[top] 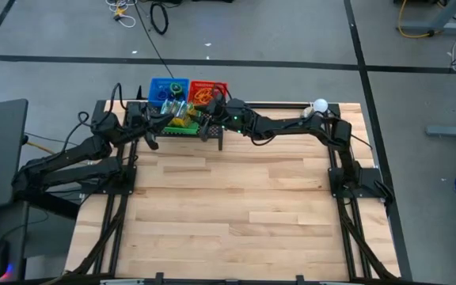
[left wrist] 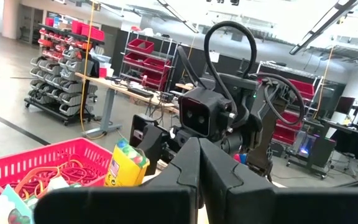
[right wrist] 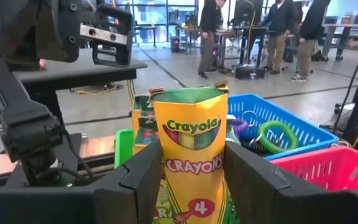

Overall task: Pick & Place Office Desk Supplies
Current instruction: Put the crayon box into the green bin

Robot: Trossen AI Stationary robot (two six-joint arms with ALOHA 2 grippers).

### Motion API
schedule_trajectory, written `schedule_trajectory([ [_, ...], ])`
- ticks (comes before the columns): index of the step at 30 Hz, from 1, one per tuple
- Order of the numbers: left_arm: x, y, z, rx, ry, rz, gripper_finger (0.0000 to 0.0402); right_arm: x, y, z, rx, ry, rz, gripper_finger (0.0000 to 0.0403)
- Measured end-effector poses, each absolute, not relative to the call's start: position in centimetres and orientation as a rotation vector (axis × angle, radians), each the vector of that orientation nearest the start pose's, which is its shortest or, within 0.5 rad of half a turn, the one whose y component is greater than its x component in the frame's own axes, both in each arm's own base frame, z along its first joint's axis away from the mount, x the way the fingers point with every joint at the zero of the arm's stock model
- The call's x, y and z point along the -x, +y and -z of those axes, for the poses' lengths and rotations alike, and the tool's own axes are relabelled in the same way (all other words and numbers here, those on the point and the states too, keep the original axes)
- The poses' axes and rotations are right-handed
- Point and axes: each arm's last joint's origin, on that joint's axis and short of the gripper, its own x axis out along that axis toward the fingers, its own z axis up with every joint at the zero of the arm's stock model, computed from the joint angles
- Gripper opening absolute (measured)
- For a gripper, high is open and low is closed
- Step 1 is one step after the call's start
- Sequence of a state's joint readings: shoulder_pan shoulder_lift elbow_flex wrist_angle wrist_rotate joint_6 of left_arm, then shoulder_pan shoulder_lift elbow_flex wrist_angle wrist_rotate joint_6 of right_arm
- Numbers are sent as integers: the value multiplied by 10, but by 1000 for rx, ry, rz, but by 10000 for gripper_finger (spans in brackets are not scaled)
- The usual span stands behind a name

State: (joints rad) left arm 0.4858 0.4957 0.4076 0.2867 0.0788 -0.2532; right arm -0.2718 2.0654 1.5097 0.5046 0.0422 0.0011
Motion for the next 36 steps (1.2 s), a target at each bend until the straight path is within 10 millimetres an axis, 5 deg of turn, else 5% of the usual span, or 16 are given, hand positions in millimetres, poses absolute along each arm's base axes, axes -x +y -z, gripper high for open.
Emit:
schedule_trajectory([
  [26, -118, 59, -287, 183, -239, -370, 7, -463, -131, -244, -31, 142, 322, 173],
  [36, -118, 59, -285, 180, -222, -373, 7, -462, -131, -243, -29, 150, 349, 236],
])
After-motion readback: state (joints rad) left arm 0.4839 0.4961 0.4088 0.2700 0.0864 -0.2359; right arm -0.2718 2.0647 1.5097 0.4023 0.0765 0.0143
